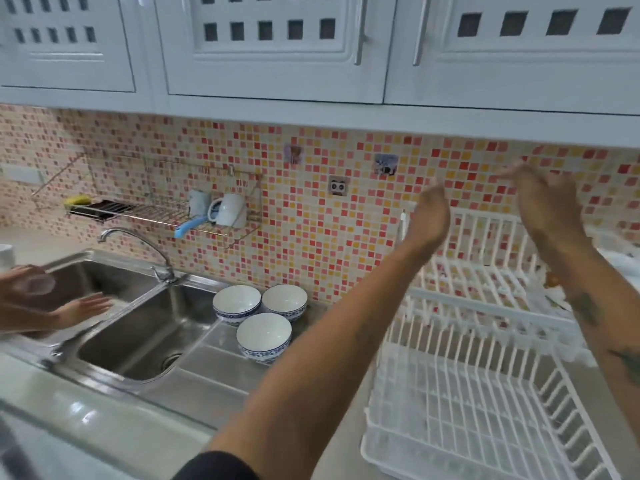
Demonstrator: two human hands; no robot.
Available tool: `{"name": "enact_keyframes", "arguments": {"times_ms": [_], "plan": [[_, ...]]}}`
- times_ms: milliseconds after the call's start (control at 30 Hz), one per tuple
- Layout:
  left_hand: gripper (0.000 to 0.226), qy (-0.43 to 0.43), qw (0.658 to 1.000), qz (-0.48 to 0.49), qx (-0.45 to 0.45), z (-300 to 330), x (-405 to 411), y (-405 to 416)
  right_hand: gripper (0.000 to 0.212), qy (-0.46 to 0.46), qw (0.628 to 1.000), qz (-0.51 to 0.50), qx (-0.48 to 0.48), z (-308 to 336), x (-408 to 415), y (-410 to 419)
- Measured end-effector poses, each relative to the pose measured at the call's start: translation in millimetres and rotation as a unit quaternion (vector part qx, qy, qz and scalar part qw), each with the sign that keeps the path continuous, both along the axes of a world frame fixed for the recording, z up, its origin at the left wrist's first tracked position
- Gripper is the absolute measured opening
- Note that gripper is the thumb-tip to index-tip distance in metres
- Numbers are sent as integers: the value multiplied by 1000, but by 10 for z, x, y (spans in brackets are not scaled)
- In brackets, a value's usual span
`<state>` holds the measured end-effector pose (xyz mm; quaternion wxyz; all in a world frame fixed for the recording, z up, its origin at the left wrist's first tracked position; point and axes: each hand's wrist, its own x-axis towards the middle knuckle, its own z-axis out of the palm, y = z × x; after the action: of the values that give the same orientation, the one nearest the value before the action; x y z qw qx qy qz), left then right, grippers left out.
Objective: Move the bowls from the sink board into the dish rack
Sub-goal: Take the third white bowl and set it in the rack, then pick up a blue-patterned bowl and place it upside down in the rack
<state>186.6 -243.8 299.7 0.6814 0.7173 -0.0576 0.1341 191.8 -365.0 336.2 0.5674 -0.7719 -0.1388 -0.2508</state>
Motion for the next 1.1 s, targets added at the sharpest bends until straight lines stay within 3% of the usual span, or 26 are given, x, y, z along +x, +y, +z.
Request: {"name": "enact_keyframes", "arguments": {"times_ms": [100,233,400,500,700,833,1100], "plan": [[71,-12,996,56,-73,-93,-78,677,45,-1,993,97,60,-12,-27,742],[73,19,982,152,-111,-387,-264,1624,49,1,978,202,52,-363,-132,1676],[73,66,949,262,-163,-848,-415,2571,55,127,959,252,36,-1077,74,2620],[66,107,935,291,-172,-1185,-436,2971,61,216,948,233,38,-1554,271,2996],[76,172,908,325,-199,-2021,-287,3561,59,350,914,187,83,-2505,671,3427],[78,201,892,347,-207,-2600,-151,3784,53,391,906,135,88,-3077,882,3557],[61,252,878,349,-210,-3431,211,3892,48,446,887,85,85,-3841,1095,3626]]}}
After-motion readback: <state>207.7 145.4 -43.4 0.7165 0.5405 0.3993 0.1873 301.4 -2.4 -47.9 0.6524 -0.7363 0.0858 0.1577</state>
